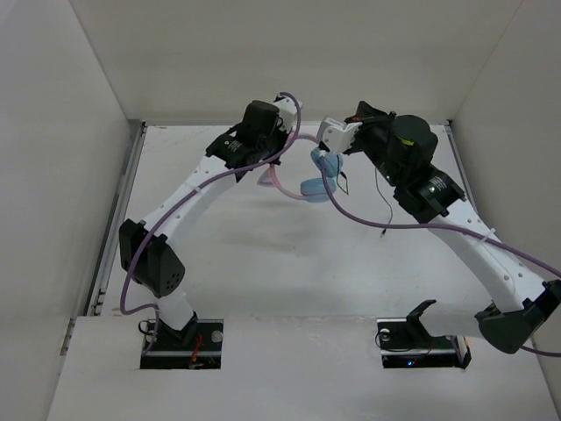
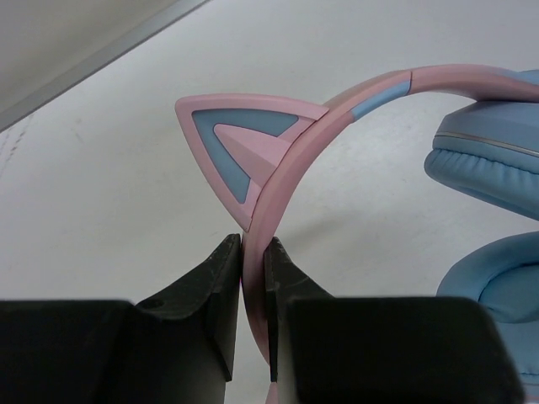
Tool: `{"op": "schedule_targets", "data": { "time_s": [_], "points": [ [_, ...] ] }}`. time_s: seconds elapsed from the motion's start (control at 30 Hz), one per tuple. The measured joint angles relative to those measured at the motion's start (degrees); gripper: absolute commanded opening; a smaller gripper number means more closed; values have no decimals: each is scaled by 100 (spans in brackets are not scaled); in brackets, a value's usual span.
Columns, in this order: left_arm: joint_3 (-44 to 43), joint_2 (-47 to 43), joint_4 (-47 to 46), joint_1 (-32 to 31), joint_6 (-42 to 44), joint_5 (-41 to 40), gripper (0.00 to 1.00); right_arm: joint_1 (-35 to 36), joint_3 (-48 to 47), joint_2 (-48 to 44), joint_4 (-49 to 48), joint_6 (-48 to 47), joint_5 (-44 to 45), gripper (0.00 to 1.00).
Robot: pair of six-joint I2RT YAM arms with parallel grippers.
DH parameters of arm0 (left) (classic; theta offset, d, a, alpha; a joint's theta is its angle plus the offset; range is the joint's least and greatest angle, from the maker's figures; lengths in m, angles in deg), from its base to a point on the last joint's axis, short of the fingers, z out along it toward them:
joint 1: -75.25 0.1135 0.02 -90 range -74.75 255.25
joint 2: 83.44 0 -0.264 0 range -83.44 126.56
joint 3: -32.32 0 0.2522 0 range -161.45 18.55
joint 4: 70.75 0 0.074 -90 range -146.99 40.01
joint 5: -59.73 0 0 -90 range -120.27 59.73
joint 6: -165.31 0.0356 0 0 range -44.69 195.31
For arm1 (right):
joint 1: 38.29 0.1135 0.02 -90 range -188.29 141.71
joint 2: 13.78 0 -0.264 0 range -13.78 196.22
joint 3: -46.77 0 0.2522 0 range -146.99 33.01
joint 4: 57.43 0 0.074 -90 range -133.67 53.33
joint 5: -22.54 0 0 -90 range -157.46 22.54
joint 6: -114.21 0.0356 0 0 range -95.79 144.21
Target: Wrap the headphones
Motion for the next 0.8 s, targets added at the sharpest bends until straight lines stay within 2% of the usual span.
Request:
{"op": "schedule_targets", "data": {
  "time_s": [0.27,0.5,0.8],
  "points": [
    [-9,-35,79,-444,63,409,0,-125,-52,101,-376,367,-214,0],
    [-214,-428,149,-835,-83,940,0,-1016,31,96,-251,1576,-710,0],
    [-1224,-905,114,-1174,-361,1735,0,-1661,103,22,160,3049,-1478,0]
  ]
}}
